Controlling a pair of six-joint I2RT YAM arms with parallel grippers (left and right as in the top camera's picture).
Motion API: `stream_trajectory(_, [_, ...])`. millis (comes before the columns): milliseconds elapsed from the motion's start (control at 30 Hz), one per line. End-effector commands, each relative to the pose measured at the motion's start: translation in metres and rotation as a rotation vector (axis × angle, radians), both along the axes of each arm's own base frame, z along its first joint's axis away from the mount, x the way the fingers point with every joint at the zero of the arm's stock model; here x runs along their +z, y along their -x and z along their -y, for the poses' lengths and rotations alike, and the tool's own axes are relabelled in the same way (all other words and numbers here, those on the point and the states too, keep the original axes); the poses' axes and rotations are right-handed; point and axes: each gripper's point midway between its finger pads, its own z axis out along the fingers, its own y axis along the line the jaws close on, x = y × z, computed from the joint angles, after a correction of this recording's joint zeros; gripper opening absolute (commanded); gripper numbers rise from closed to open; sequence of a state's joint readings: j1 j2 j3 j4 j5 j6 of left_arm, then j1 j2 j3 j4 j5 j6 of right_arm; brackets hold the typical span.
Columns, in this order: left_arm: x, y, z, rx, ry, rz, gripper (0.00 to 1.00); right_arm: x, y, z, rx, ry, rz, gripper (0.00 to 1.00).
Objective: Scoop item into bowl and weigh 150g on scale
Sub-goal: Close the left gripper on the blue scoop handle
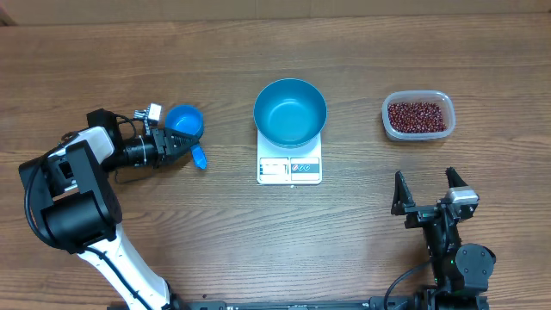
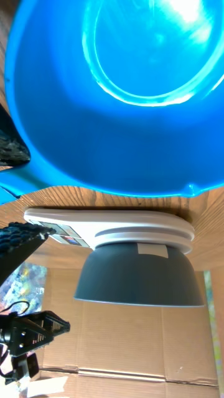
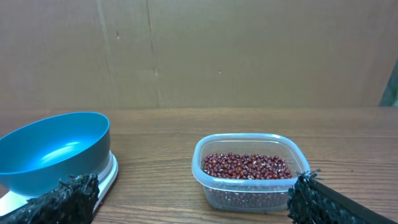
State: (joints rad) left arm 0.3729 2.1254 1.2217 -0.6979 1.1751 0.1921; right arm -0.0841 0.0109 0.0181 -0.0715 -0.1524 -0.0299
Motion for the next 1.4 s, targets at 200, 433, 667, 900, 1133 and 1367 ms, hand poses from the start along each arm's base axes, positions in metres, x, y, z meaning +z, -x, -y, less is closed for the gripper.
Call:
stream_trajectory(200, [-0.017, -0.001, -0.006, 0.025, -0.078, -0.081, 0.32, -0.002, 0.0, -0.001, 0.002, 0.005, 0.003, 1.0])
stream_trajectory(433, [-0.008, -0.005, -0.002, 0.044, -0.011, -0.089, 0.3, -0.002, 0.0, -0.001, 0.002, 0.005, 0.003, 1.0])
stream_trajectory(667, [-0.001, -0.011, -0.001, 0.041, 0.015, -0.037, 0.32, -0.002, 0.0, -0.001, 0.002, 0.005, 0.003, 1.0])
stream_trajectory(900, [-0.007, -0.01, 0.01, 0.011, -0.019, -0.052, 0.35, -0.002, 0.0, -0.001, 0.002, 0.005, 0.003, 1.0])
stream_trajectory(1133, [-0.013, -0.011, 0.012, 0.013, -0.051, -0.075, 0.26, -0.002, 0.0, -0.001, 0.002, 0.005, 0.003, 1.0])
stream_trajectory(1367, [-0.012, -0.016, 0.004, 0.038, -0.053, -0.063, 0.31, -0.002, 0.0, -0.001, 0.002, 0.005, 0.003, 1.0])
